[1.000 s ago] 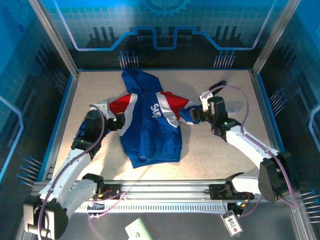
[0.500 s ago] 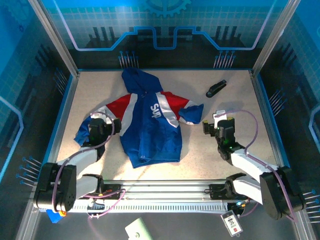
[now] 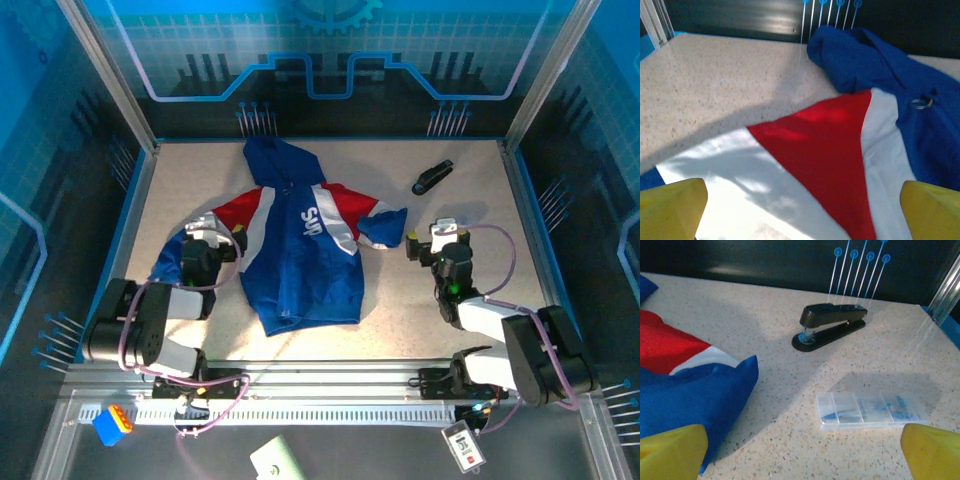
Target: Zip up the jacket
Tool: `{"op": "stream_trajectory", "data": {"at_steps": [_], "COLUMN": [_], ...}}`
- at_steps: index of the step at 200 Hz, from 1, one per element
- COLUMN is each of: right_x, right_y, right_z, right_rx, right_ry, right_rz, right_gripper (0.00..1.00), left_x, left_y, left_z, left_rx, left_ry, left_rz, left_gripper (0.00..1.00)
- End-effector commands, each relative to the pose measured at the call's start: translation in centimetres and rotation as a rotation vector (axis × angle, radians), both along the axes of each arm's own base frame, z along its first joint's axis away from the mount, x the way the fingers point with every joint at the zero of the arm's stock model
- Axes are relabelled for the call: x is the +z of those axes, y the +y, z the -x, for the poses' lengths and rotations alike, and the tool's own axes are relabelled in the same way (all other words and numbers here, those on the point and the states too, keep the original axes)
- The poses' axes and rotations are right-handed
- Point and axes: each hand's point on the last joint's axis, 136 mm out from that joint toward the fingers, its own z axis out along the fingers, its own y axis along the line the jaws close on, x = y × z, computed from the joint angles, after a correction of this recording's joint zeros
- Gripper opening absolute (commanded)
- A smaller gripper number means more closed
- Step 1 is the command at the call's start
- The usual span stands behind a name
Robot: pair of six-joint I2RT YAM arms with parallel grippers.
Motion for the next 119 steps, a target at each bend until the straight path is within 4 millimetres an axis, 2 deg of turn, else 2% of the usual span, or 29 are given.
{"op": "stream_trajectory", "data": {"at_steps": [1,34,67,74,91,119], "right_x": [2.4,1.7,-0.3,-0.1,-0.8,-2.0], "right_y": [-0.8,-1.0,-1.2,-1.2,-1.5,-1.4], "right_z": [-0.1,-0.2,-1.6,-1.8,-2.1,-4.6], "right_rx": [-0.012,0.021,0.013,0.011,-0.003,0.045], "right_ry": [-0.148,-0.175,-0.146,-0.161,-0.098,0.040], "right_rz": [0.009,-0.007,-0.014,-0.008,-0.018,-0.061], "right_gripper": [1.00,1.00,1.00,1.00,1.00,1.00], "left_x": [2.0,1.7,1.1,1.0,0.6,0.5], "left_y": [0.3,0.7,1.4,1.4,1.0,0.2], "left_z": [-0.2,-0.3,-1.4,-1.8,-2.8,-3.2], "left_rx": [-0.003,0.021,0.058,0.059,0.034,-0.017], "left_ry": [-0.134,-0.127,-0.058,-0.035,0.020,0.038], "left_rz": [-0.021,-0.019,-0.011,-0.010,-0.011,-0.018], "left_gripper": [0.99,0.99,0.99,0.99,0.99,0.99]}}
